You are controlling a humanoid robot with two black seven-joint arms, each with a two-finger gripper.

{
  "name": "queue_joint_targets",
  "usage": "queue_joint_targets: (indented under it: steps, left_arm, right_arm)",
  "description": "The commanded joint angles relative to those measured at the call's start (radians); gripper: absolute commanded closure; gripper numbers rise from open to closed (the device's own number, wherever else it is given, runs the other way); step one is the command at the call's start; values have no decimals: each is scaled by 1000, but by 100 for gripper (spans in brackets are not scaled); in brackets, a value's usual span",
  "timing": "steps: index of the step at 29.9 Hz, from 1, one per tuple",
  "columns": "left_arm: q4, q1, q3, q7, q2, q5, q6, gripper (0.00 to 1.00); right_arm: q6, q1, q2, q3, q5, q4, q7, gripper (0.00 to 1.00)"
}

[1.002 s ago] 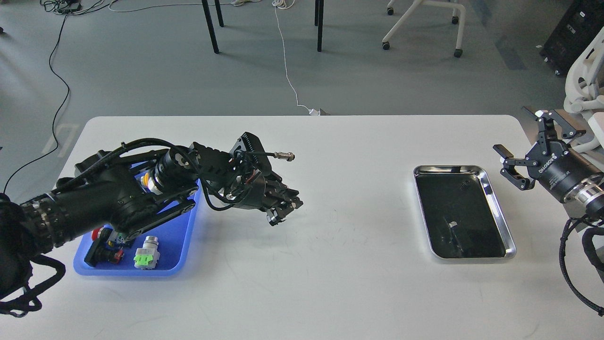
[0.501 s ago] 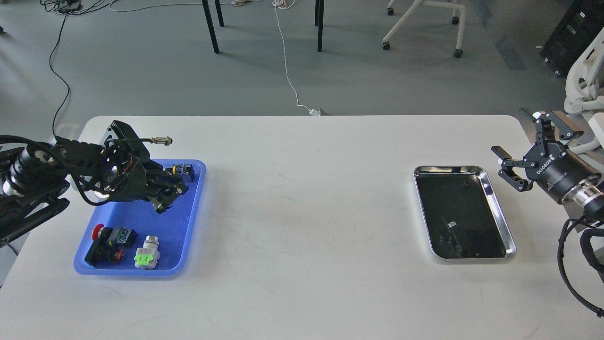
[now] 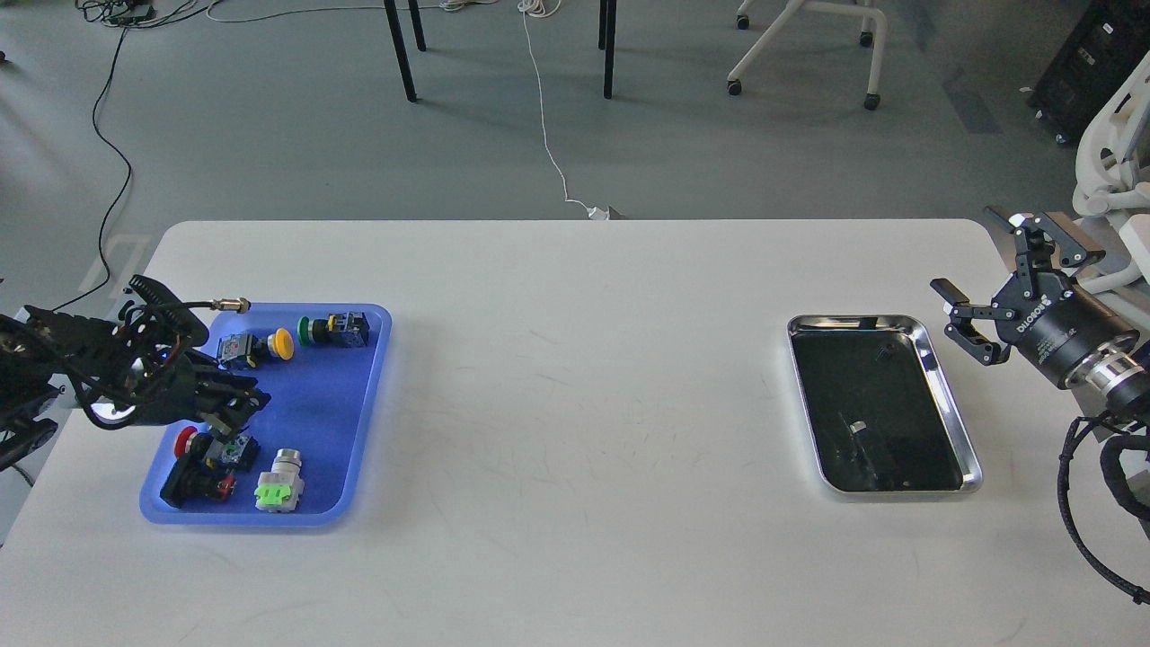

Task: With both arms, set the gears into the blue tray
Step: 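Carry the gear with the left gripper into the blue tray and release, then raise the left gripper and move the right gripper over the metal tray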

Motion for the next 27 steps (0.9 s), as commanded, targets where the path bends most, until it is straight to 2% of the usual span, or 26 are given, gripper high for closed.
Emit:
queue_joint_targets:
  steps: [1, 5, 7, 9, 12, 13, 15, 16, 23, 25, 27]
  left_arm:
    - [10, 0, 2, 0, -2, 0, 0, 82]
    - [10, 0, -1, 0, -14, 0, 2, 78]
    - [10, 0, -4, 0, -19, 0, 2, 72]
    - [10, 0, -7, 0, -22, 0, 3, 60]
    - [10, -2, -14, 0, -24, 0, 3, 33]
    - [10, -3, -14, 0, -24, 0, 3, 28]
    - [10, -3, -14, 0, -24, 0, 3, 28]
    - [-2, -12, -17, 0, -19, 0, 3, 21]
    - [-82, -107, -81, 0, -13, -155, -1, 12]
    - [-126, -150, -113, 0, -19, -311, -20, 5]
    - [-149, -170, -118, 0, -25, -442, -46, 3]
  right_arm:
    - [0, -1, -2, -1, 0, -2, 0, 2]
    - [0, -3, 0, -1, 0, -1, 0, 2]
    - [0, -3, 0, -1, 0, -1, 0, 2]
    - [0, -3, 0, -1, 0, 1, 0, 2]
    - [0, -3, 0, -1, 0, 2, 0, 2]
    - [0, -1, -1, -1, -1, 2, 0, 2]
    - [0, -1, -2, -1, -1, 2, 0, 2]
    - [0, -3, -5, -1, -1, 2, 0, 2]
    - [0, -1, -11, 0, -1, 1, 0, 2]
    - [0, -1, -11, -1, -3, 1, 0, 2]
    - [0, -1, -11, -1, -11, 1, 0, 2]
